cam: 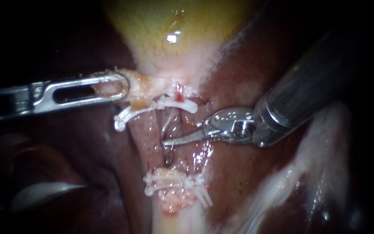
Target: Go back from the cut right tube
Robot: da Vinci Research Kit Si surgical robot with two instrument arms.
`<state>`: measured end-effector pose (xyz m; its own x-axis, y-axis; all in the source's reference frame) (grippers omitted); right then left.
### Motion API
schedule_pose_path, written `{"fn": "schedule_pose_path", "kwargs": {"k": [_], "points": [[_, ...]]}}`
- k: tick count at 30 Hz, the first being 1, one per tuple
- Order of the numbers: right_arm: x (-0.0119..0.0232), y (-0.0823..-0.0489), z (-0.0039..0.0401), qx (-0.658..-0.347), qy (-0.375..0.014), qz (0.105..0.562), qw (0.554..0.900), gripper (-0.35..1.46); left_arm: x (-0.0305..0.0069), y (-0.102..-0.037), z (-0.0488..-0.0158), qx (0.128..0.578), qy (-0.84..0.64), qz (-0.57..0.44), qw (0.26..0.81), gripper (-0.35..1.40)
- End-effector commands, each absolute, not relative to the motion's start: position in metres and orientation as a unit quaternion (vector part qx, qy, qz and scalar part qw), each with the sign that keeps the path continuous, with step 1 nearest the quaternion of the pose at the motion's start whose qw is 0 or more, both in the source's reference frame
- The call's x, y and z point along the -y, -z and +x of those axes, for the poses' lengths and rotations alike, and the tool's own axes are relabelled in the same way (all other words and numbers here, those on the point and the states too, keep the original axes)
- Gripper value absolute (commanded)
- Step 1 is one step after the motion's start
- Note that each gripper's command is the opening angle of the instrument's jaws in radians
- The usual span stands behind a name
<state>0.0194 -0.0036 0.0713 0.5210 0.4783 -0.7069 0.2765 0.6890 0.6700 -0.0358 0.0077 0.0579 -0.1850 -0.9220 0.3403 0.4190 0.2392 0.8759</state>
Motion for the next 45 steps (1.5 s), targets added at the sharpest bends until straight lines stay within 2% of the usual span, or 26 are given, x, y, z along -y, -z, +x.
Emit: {"fn": "schedule_pose_path", "kwargs": {"k": [1, 5, 6, 8, 10, 13, 22, 24, 27, 36, 45], "points": [[0.0036, -0.0713, 0.0194, -0.485, -0.064, 0.389, 0.78, -0.35, -0.0077, -0.0579, -0.0358, 0.52, 0.567, 0.242, 0.591, -0.35], [0.0037, -0.0711, 0.0194, -0.485, -0.066, 0.387, 0.782, -0.35, -0.0077, -0.0579, -0.0358, 0.52, 0.567, 0.242, 0.591, -0.35], [0.0037, -0.0711, 0.0194, -0.485, -0.066, 0.387, 0.781, -0.2, -0.0077, -0.0579, -0.0358, 0.52, 0.567, 0.242, 0.591, -0.35], [0.0039, -0.0709, 0.0194, -0.485, -0.065, 0.387, 0.781, 0.32, -0.0077, -0.0579, -0.0358, 0.52, 0.567, 0.242, 0.591, -0.35], [0.0041, -0.0708, 0.0193, -0.485, -0.064, 0.387, 0.781, 0.67, -0.0077, -0.0579, -0.0357, 0.52, 0.567, 0.242, 0.591, -0.35], [0.0044, -0.0705, 0.0193, -0.482, -0.068, 0.39, 0.781, 0.99, -0.0077, -0.0579, -0.0357, 0.52, 0.567, 0.242, 0.591, -0.35], [0.0048, -0.07, 0.0193, -0.484, -0.077, 0.376, 0.786, 1.21, -0.0077, -0.0579, -0.0357, 0.52, 0.567, 0.242, 0.591, -0.35], [0.0048, -0.0699, 0.019, -0.484, -0.091, 0.353, 0.796, 1.29, -0.0077, -0.0579, -0.0357, 0.52, 0.567, 0.242, 0.591, -0.35], [0.0053, -0.0692, 0.0181, -0.487, -0.103, 0.285, 0.819, 1.43, -0.0077, -0.0579, -0.0357, 0.52, 0.567, 0.242, 0.591, -0.35], [0.0048, -0.0657, 0.014, -0.482, -0.064, 0.174, 0.856, 1.45, -0.0077, -0.058, -0.0357, 0.52, 0.567, 0.242, 0.591, -0.35], [0.0025, -0.0622, 0.0088, -0.457, -0.059, 0.123, 0.879, 1.45, -0.0078, -0.058, -0.0357, 0.52, 0.567, 0.242, 0.591, -0.35]]}}
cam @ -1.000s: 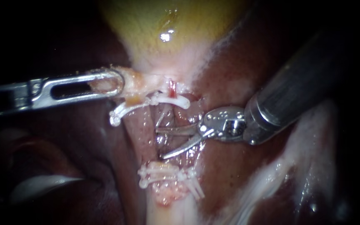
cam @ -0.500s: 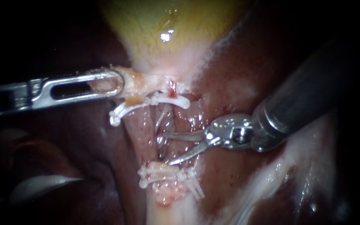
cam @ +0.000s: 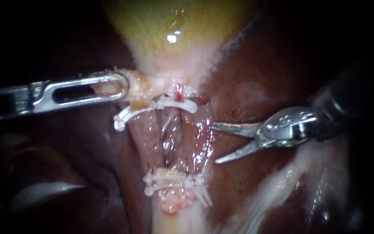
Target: Go back from the cut right tube
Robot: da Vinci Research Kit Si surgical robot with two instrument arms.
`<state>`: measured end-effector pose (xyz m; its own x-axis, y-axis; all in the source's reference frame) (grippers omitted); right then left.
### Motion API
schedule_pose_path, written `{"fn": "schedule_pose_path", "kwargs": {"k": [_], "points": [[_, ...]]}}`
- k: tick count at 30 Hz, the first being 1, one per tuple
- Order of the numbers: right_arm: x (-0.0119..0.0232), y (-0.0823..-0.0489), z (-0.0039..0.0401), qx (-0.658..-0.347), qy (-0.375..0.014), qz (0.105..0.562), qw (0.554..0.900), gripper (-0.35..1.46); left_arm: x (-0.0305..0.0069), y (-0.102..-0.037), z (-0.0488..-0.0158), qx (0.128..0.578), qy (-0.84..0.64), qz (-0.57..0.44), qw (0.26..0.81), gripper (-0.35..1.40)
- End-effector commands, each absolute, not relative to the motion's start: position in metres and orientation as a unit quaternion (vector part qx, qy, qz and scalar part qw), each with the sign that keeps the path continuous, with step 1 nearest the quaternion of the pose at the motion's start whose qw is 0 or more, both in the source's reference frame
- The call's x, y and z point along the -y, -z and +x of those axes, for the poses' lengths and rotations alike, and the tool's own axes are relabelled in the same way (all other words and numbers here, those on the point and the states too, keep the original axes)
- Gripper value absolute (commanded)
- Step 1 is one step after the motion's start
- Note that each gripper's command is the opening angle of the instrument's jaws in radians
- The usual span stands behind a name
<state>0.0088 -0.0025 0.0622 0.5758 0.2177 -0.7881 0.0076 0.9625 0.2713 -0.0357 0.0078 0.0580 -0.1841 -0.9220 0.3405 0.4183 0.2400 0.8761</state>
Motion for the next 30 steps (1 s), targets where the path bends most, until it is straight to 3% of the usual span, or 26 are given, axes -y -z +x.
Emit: {"fn": "schedule_pose_path", "kwargs": {"k": [1, 16, 30], "points": [[0.0023, -0.0619, 0.0084, -0.453, -0.062, 0.12, 0.881, 1.45, -0.0078, -0.058, -0.0358, 0.52, 0.567, 0.242, 0.591, -0.35], [0.0014, -0.0609, 0.0066, -0.441, -0.064, 0.112, 0.888, 1.45, -0.0081, -0.0593, -0.0367, 0.521, 0.567, 0.24, 0.591, -0.35], [0.0014, -0.0609, 0.0066, -0.443, -0.063, 0.114, 0.887, 1.45, -0.0083, -0.0661, -0.0401, 0.514, 0.565, 0.228, 0.604, -0.35]]}}
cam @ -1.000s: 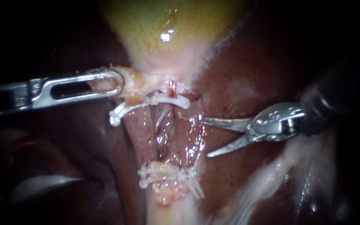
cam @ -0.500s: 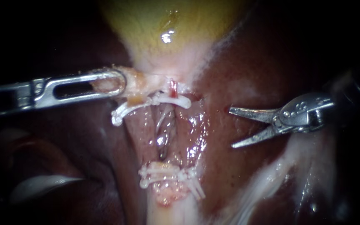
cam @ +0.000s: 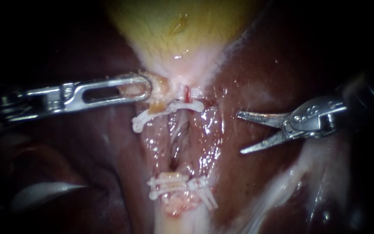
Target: Go back from the cut right tube
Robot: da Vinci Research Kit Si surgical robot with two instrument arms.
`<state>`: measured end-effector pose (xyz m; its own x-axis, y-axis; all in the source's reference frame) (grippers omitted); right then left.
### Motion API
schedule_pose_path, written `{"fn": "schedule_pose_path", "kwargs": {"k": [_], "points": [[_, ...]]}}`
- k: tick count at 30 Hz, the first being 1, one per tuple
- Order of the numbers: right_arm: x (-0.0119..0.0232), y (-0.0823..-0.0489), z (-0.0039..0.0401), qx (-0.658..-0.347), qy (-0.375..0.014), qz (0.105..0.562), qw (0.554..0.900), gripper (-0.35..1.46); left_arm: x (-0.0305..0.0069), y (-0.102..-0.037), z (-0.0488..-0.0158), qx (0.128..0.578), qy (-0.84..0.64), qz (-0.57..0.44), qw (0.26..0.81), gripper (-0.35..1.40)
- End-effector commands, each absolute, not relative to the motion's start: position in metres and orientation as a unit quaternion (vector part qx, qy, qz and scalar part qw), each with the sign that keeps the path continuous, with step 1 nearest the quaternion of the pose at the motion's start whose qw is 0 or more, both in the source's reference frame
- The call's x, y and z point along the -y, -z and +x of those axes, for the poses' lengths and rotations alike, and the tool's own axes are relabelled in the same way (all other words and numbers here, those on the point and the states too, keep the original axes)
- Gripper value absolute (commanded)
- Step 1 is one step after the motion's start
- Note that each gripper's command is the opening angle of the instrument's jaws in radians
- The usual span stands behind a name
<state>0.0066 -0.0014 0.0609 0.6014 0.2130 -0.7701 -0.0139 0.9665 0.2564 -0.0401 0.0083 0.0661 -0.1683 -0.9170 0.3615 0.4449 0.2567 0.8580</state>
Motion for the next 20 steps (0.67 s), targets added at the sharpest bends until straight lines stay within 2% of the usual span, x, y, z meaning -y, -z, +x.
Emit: {"fn": "schedule_pose_path", "kwargs": {"k": [1, 10, 20], "points": [[0.0014, -0.0609, 0.0066, -0.443, -0.063, 0.114, 0.887, 1.45, -0.0083, -0.0667, -0.0405, 0.511, 0.566, 0.23, 0.604, -0.35], [0.0014, -0.0608, 0.0065, -0.443, -0.063, 0.114, 0.887, 1.45, -0.0078, -0.0693, -0.0426, 0.502, 0.564, 0.237, 0.611, -0.35], [0.0015, -0.0608, 0.0065, -0.443, -0.063, 0.114, 0.887, 1.45, -0.0077, -0.0691, -0.0427, 0.502, 0.563, 0.239, 0.611, -0.35]]}}
